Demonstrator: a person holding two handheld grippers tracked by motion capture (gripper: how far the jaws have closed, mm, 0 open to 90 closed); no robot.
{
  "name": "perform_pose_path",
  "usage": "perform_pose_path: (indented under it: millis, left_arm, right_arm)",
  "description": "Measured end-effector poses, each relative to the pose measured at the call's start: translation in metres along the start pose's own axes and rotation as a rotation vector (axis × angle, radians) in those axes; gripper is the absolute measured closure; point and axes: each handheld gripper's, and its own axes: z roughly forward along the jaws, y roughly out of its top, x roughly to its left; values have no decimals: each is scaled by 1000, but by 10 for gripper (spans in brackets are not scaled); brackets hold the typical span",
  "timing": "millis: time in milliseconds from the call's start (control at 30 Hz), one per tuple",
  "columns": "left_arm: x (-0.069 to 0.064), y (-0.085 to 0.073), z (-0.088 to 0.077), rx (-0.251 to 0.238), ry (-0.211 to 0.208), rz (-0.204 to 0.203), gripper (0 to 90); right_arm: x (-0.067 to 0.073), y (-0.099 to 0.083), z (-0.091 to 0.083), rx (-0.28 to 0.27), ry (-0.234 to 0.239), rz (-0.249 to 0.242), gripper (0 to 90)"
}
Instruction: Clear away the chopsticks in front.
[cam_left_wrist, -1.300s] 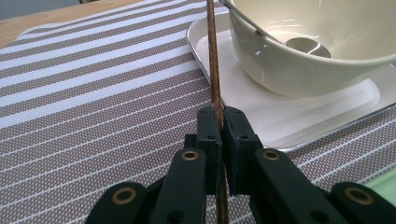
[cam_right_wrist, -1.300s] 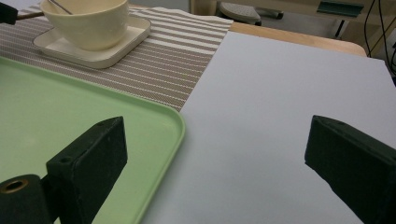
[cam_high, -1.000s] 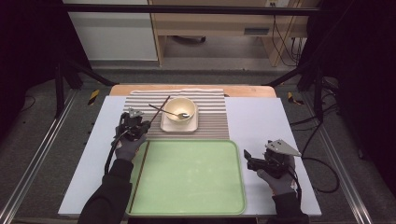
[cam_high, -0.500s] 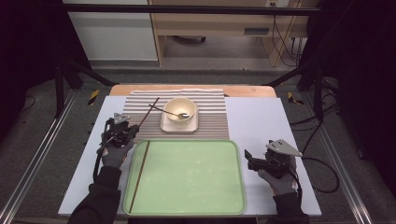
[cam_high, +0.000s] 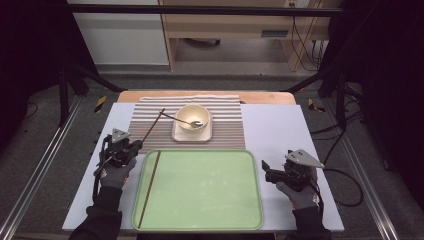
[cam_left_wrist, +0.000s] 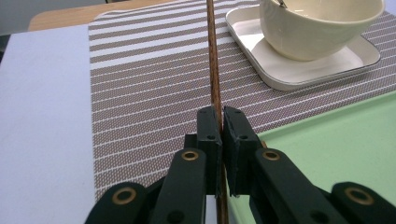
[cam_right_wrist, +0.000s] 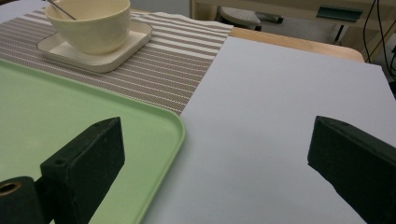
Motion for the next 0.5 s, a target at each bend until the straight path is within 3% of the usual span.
perform_pose_path:
  millis: [500]
  left_arm:
    - [-5, -19, -37, -36, -24, -2, 853]
  right_arm:
    - [-1, -1, 0, 8, -2, -6, 42]
